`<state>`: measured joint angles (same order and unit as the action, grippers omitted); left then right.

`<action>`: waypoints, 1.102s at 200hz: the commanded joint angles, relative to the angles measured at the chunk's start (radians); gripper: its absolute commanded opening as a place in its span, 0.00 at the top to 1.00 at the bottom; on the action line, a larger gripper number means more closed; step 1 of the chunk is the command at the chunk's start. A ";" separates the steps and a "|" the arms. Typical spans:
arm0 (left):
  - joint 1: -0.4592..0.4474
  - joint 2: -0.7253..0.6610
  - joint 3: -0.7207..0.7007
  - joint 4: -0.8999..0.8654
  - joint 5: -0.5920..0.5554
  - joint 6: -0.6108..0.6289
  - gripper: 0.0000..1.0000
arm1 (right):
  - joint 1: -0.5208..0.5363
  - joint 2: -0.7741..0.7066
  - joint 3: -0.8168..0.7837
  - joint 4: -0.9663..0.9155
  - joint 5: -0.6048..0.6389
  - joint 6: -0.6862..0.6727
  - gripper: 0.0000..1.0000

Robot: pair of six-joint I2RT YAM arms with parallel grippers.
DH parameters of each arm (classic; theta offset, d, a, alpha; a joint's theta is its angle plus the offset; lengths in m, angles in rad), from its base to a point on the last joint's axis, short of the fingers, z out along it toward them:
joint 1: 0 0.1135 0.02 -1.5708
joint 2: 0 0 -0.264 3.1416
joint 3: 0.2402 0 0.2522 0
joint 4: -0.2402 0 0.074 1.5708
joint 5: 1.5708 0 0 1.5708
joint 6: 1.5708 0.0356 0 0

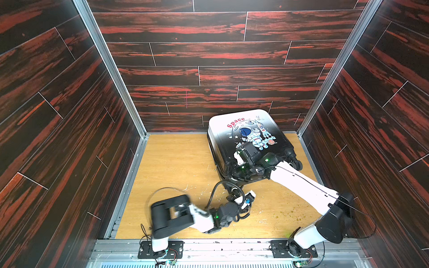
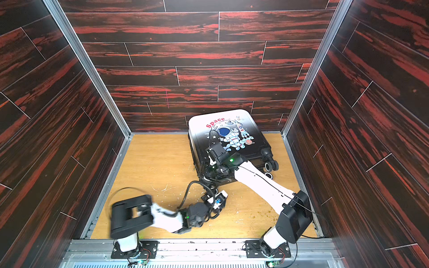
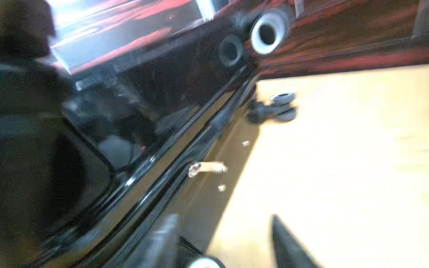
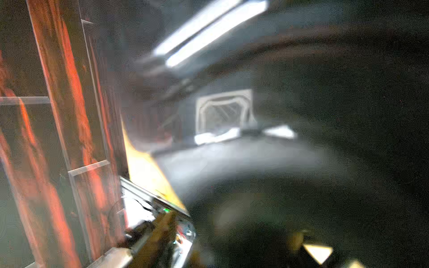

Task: Open the suitcase zippers
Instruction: Unzip the zipper on the suitcase.

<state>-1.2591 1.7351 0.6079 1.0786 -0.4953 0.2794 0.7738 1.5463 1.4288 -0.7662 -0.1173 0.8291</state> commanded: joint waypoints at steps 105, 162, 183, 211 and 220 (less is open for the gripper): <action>-0.014 -0.641 0.280 -1.454 -0.307 -1.011 0.00 | -0.002 -0.483 -0.208 -0.022 0.468 -0.143 0.30; 0.034 -0.452 0.546 -1.622 -0.053 -1.245 0.00 | -0.001 -0.739 -0.576 0.175 0.492 -0.091 0.30; 0.105 -0.413 0.567 -1.610 0.085 -1.312 0.00 | -0.001 -0.789 -0.642 0.181 0.513 -0.070 0.30; 0.137 -0.348 0.620 -1.611 0.185 -1.376 0.00 | -0.001 -0.824 -0.679 0.164 0.534 -0.068 0.29; 0.141 -0.330 0.636 -1.607 0.201 -1.385 0.00 | -0.002 -0.828 -0.692 0.169 0.527 -0.070 0.30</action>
<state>-1.1248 1.3705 1.1790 -0.5018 -0.4030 -1.0187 0.7727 0.7376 0.7647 -0.6262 0.3882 0.7486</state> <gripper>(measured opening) 0.999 0.705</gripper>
